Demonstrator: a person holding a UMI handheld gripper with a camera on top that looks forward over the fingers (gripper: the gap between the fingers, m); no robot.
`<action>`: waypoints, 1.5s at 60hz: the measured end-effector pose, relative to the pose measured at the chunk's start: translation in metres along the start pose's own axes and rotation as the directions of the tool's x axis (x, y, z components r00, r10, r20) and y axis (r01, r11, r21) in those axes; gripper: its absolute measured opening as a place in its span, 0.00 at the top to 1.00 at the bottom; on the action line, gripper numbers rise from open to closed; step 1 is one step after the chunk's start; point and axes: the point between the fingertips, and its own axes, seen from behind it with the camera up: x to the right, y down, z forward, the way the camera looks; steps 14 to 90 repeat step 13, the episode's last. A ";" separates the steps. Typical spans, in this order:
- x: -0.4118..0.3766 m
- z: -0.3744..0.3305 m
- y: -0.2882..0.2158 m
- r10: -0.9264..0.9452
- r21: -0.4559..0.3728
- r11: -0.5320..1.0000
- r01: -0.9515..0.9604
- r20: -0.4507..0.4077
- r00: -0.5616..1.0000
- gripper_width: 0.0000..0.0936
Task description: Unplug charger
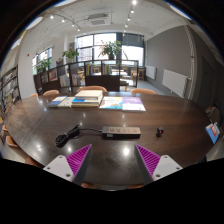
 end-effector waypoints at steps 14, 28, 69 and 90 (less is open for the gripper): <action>-0.013 -0.011 0.024 -0.011 -0.029 1.000 0.011 0.005 1.000 0.09; -0.013 -0.011 0.024 -0.011 -0.029 1.000 0.011 0.005 1.000 0.09; -0.013 -0.011 0.024 -0.011 -0.029 1.000 0.011 0.005 1.000 0.09; -0.013 -0.011 0.024 -0.011 -0.029 1.000 0.011 0.005 1.000 0.09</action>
